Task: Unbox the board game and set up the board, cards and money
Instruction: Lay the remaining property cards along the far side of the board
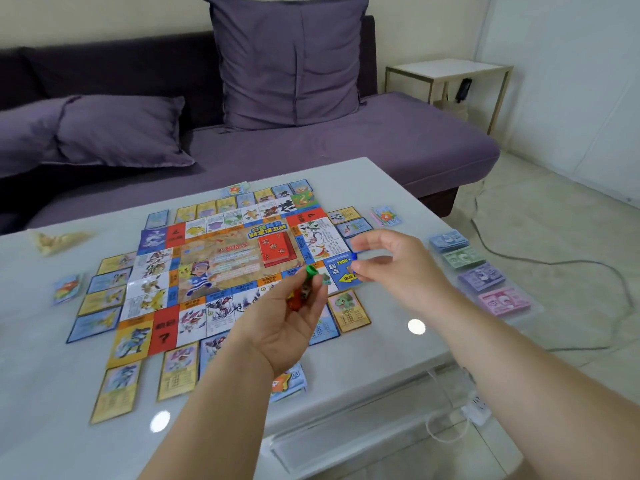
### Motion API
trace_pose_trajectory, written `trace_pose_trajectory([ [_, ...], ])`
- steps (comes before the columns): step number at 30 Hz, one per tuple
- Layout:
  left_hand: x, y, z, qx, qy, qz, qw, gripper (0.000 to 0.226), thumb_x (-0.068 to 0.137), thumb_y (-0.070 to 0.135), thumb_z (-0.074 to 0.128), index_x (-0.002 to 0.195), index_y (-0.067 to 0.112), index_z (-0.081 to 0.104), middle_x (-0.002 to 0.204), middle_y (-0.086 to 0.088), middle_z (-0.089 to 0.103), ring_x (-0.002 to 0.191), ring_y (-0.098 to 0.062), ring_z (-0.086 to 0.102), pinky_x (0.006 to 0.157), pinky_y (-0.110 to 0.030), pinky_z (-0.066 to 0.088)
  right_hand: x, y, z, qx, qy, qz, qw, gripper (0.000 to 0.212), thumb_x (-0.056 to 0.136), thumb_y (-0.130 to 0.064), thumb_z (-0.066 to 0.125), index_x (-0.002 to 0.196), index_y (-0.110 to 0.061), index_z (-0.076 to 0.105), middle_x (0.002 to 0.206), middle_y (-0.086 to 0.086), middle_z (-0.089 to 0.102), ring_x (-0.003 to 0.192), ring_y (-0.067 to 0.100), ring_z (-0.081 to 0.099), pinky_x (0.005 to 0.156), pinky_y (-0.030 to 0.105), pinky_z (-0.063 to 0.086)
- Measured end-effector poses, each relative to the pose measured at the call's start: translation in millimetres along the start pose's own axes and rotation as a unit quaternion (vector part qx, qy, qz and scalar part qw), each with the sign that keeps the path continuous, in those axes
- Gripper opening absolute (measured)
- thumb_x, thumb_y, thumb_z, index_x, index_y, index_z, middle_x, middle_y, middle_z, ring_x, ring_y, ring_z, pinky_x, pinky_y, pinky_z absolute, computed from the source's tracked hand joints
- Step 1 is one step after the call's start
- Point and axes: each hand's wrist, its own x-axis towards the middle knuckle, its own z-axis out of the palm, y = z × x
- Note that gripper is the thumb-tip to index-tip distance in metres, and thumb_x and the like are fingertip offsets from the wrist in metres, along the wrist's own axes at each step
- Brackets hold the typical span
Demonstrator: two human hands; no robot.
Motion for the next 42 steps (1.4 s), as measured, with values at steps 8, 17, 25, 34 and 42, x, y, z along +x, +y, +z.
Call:
trace_pose_trajectory([
  [8,19,13,-6,0.000,0.008,0.023,1.000,0.010,0.089,0.005,0.058,0.087,-0.005,0.062,0.060,-0.011,0.065,0.048,-0.013,0.065,0.050,-0.023,0.057,31,24,6,-0.144,0.050,0.001,0.988,0.025,0.084,-0.001,0.066,0.108,-0.008,0.069,0.093,0.000,0.068,0.075,0.001,0.059,0.062,-0.002,0.041],
  [17,57,23,7,0.270,0.043,0.071,0.959,0.012,0.094,0.017,0.056,0.090,0.006,0.060,0.066,-0.002,0.051,0.052,-0.006,0.042,0.042,-0.014,0.041,67,47,20,-0.231,0.040,-0.027,0.972,0.021,0.086,-0.004,0.064,0.106,-0.010,0.069,0.101,0.004,0.071,0.080,0.006,0.058,0.065,0.005,0.040],
  [25,89,27,35,0.769,0.008,0.199,0.608,0.015,0.099,0.022,0.044,0.095,0.013,0.055,0.074,0.003,0.051,0.053,-0.010,0.044,0.046,-0.019,0.035,79,53,25,-0.278,0.007,-0.039,0.960,0.022,0.087,-0.003,0.060,0.106,-0.012,0.069,0.102,0.000,0.070,0.081,0.005,0.057,0.071,0.007,0.041],
  [34,99,5,44,0.816,0.019,0.214,0.536,0.018,0.097,0.024,0.049,0.108,0.010,0.048,0.100,-0.009,0.060,0.080,-0.022,0.055,0.066,-0.033,0.045,65,33,-4,-0.243,-0.041,-0.048,0.968,0.028,0.084,-0.004,0.061,0.109,-0.014,0.069,0.093,-0.002,0.069,0.064,-0.008,0.050,0.058,-0.002,0.037],
  [42,80,2,51,0.772,0.000,0.223,0.595,0.026,0.095,0.041,0.049,0.099,0.016,0.050,0.079,0.002,0.050,0.062,-0.008,0.045,0.052,-0.023,0.032,51,25,-5,-0.205,-0.081,-0.043,0.975,0.027,0.080,-0.015,0.073,0.107,-0.016,0.066,0.078,-0.009,0.062,0.066,-0.003,0.055,0.057,0.004,0.041],
])
